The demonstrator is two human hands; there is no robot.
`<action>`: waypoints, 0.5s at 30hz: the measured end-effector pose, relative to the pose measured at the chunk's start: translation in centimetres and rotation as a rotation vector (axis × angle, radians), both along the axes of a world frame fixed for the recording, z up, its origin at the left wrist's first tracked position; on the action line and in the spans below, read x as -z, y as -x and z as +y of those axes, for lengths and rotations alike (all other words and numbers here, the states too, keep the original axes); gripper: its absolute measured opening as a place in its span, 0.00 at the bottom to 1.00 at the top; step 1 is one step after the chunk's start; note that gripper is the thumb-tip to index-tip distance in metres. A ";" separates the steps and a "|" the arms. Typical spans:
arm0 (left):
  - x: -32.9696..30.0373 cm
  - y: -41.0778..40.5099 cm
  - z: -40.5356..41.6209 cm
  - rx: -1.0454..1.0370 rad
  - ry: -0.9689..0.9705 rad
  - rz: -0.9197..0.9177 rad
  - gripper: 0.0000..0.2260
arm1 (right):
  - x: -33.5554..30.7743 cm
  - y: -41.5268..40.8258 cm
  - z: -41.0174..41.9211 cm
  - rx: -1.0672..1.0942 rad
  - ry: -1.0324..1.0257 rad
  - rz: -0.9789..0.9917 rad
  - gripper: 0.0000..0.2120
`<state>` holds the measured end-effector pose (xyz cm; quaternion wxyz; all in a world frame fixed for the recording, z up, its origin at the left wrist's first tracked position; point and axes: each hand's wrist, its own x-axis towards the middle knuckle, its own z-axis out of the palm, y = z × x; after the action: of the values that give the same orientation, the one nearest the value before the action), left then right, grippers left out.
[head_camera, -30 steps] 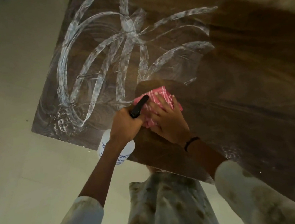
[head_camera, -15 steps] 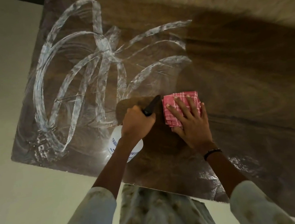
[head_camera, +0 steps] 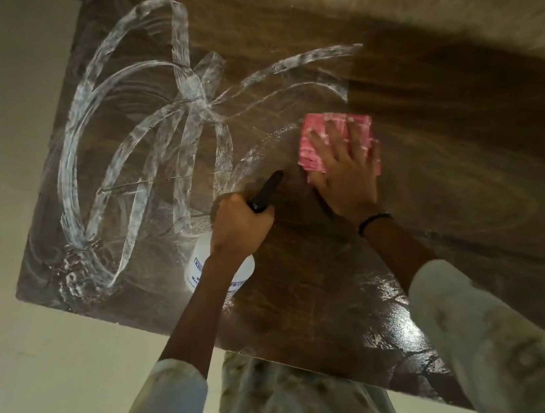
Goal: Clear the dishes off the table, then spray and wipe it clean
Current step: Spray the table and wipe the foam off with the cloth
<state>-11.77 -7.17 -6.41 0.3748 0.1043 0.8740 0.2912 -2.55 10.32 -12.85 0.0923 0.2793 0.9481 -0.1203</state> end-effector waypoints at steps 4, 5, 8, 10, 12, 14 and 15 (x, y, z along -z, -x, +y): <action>-0.6 0.2 -0.6 -0.089 -0.039 -0.021 0.07 | 0.3 3.3 -3.7 -0.156 0.012 0.070 0.27; -0.9 0.3 -0.5 -0.108 -0.047 -0.031 0.07 | 0.3 3.4 -4.8 -0.214 0.024 0.092 0.25; -1.6 0.7 -0.3 -0.108 -0.068 -0.058 0.08 | 0.5 1.0 -6.3 -0.420 0.046 0.084 0.24; -1.8 1.0 0.0 -0.093 -0.076 -0.064 0.08 | 0.4 -1.8 -5.4 -0.505 0.023 0.069 0.27; -1.9 1.4 0.4 -0.088 -0.065 -0.060 0.08 | 0.2 -4.1 -3.4 -0.473 -0.019 0.069 0.28; -1.9 2.0 0.6 -0.084 -0.059 -0.050 0.09 | 0.1 -4.6 -1.2 -0.375 -0.042 0.041 0.30; -1.9 2.3 0.8 -0.088 -0.065 -0.049 0.09 | 0.1 -4.1 -0.3 -0.335 -0.046 0.027 0.30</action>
<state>-14.04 -6.41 -4.52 0.3793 0.0710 0.8583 0.3382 1.55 10.04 -12.93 0.0918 0.1179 0.9851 -0.0851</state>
